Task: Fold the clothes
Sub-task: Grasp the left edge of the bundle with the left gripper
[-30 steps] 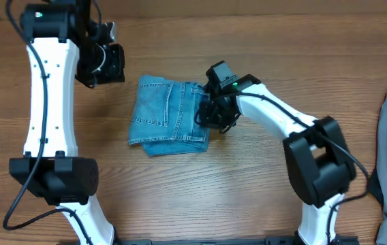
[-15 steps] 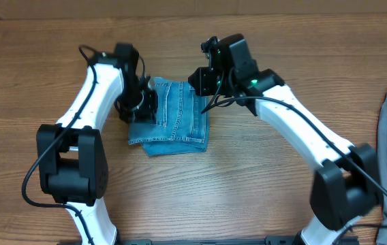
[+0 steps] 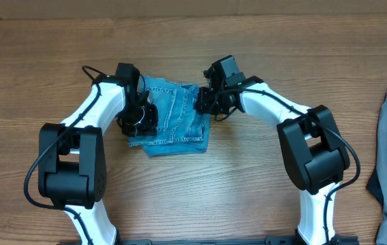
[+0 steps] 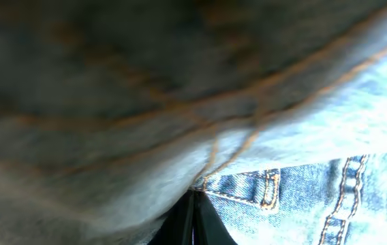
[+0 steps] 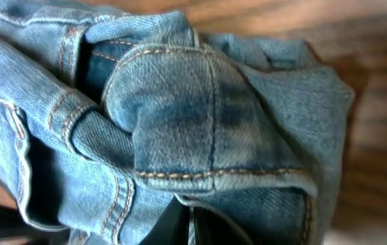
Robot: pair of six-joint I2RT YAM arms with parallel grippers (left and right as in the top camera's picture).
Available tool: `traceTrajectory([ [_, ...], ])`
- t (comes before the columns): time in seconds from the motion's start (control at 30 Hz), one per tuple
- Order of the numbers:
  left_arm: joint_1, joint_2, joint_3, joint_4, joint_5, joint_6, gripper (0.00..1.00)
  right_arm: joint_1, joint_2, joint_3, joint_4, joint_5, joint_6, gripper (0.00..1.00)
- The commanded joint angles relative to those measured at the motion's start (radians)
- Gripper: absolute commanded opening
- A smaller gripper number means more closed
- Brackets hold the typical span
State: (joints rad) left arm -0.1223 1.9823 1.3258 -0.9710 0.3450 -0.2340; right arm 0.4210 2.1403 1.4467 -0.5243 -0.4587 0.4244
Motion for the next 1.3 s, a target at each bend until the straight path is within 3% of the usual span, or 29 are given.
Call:
traceTrajectory([
  [0.0, 0.005, 0.013, 0.016, -0.045, -0.055, -0.017, 0.04, -0.053, -0.066, 0.004, -0.101, 0.098, -0.096, 0.1],
  [0.2, 0.005, -0.062, 0.205, -0.099, -0.049, -0.013, 0.04, -0.047, -0.298, 0.032, -0.267, 0.047, -0.165, 0.11],
  [0.23, 0.005, -0.077, 0.237, -0.094, -0.048, -0.013, 0.09, -0.046, -0.323, 0.032, -0.282, 0.03, -0.163, 0.11],
  [0.27, 0.005, -0.087, 0.267, -0.082, -0.048, -0.014, 0.28, -0.044, -0.345, 0.032, -0.296, 0.01, -0.163, 0.11],
  [0.33, 0.005, -0.099, 0.327, -0.055, -0.048, -0.014, 0.76, -0.036, -0.366, 0.032, -0.315, -0.045, -0.163, 0.11],
  [0.37, 0.005, -0.099, 0.349, -0.041, -0.048, -0.013, 0.84, -0.029, -0.366, 0.032, -0.32, -0.066, -0.163, 0.11],
  [0.4, 0.005, -0.099, 0.367, -0.021, -0.048, -0.012, 0.83, -0.021, -0.363, 0.031, -0.321, -0.082, -0.162, 0.1],
  [0.47, 0.004, -0.098, 0.371, 0.047, -0.049, 0.033, 0.63, 0.002, -0.35, 0.022, -0.313, -0.085, -0.155, 0.1],
  [0.57, 0.004, -0.072, 0.357, 0.122, -0.086, 0.078, 0.5, 0.04, -0.327, -0.01, -0.268, -0.082, -0.112, 0.1],
  [0.73, 0.003, 0.045, 0.351, 0.119, -0.081, 0.077, 0.04, 0.099, -0.26, -0.097, -0.216, -0.082, 0.005, 0.08],
  [1.0, 0.019, 0.232, 0.351, 0.129, -0.103, 0.11, 0.04, 0.095, -0.189, -0.241, -0.216, -0.023, 0.153, 0.04],
  [1.13, 0.043, 0.233, 0.361, 0.172, -0.108, 0.088, 0.04, 0.076, -0.189, -0.265, -0.224, 0.018, 0.138, 0.04],
  [1.27, 0.052, 0.219, 0.462, 0.086, -0.108, 0.089, 0.05, 0.063, -0.2, -0.255, -0.241, 0.012, 0.084, 0.04],
])
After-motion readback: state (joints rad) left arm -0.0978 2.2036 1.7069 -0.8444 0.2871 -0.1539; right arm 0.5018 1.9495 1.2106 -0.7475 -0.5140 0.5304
